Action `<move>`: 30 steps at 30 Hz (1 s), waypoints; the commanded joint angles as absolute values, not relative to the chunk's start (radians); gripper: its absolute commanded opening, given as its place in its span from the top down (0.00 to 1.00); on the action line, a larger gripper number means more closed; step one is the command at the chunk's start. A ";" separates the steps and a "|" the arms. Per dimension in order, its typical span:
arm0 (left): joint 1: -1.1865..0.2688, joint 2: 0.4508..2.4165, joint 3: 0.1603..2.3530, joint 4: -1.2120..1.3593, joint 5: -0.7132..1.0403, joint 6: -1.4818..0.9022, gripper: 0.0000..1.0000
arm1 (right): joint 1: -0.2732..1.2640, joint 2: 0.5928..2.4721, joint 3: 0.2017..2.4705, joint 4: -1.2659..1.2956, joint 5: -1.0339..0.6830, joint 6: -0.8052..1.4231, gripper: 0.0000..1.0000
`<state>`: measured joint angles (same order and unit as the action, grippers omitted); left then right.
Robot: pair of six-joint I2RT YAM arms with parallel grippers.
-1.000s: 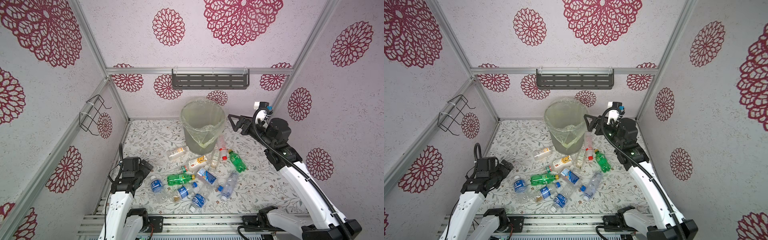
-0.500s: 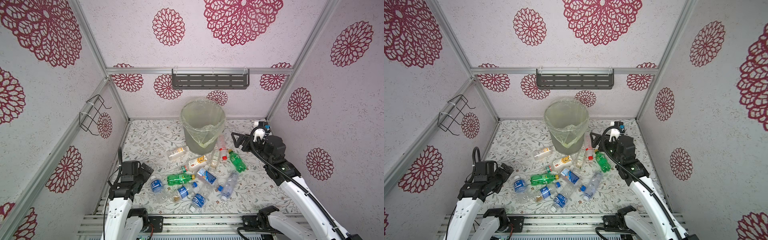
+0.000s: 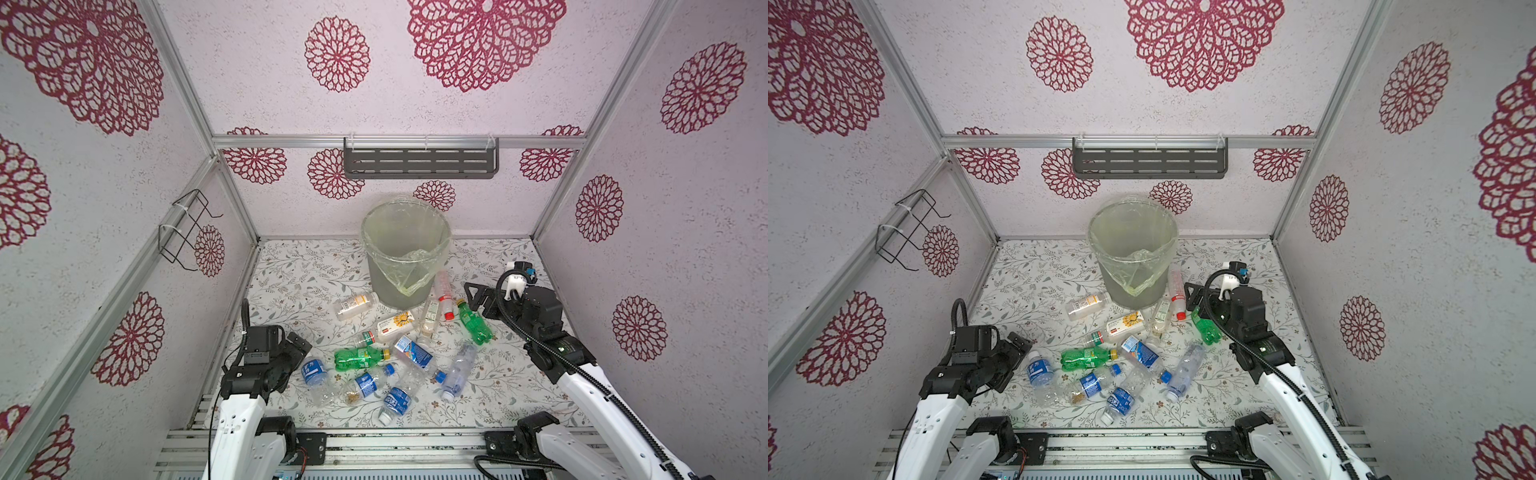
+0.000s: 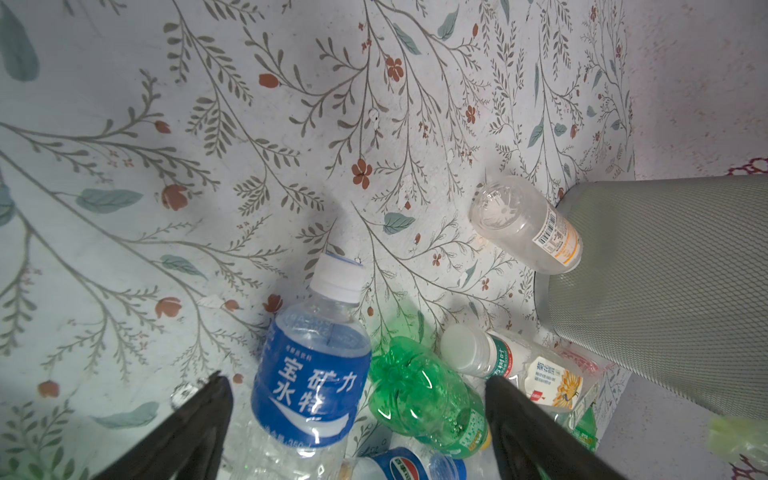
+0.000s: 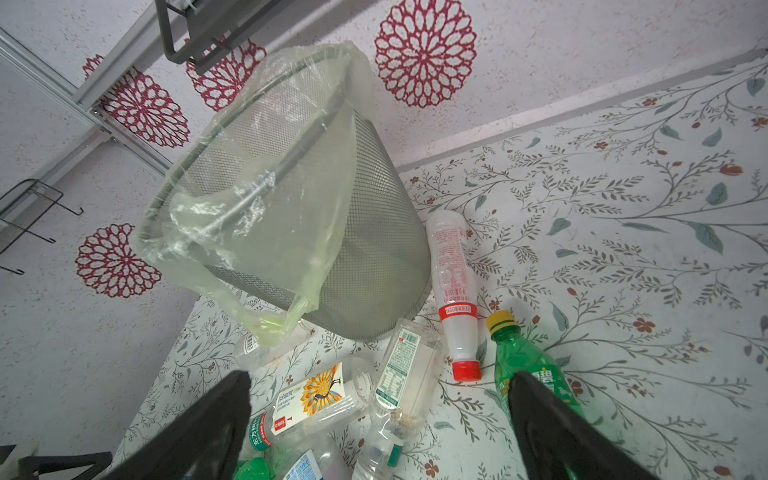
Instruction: Throw the plastic bottles in the bin
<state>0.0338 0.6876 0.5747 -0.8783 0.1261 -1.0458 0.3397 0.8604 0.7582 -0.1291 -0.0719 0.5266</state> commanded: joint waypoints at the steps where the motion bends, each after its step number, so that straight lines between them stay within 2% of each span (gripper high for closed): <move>1: 0.011 0.651 0.552 -0.889 0.131 -1.075 0.03 | 0.345 0.854 0.750 -0.102 -0.045 0.561 0.01; 14: -0.105 0.667 0.526 -0.911 0.057 -1.136 0.03 | 0.345 0.887 0.739 -0.095 -0.051 0.587 0.01; 30: -0.230 0.787 0.516 -0.854 0.025 -1.155 0.03 | 0.345 0.874 0.727 -0.125 -0.034 0.592 0.01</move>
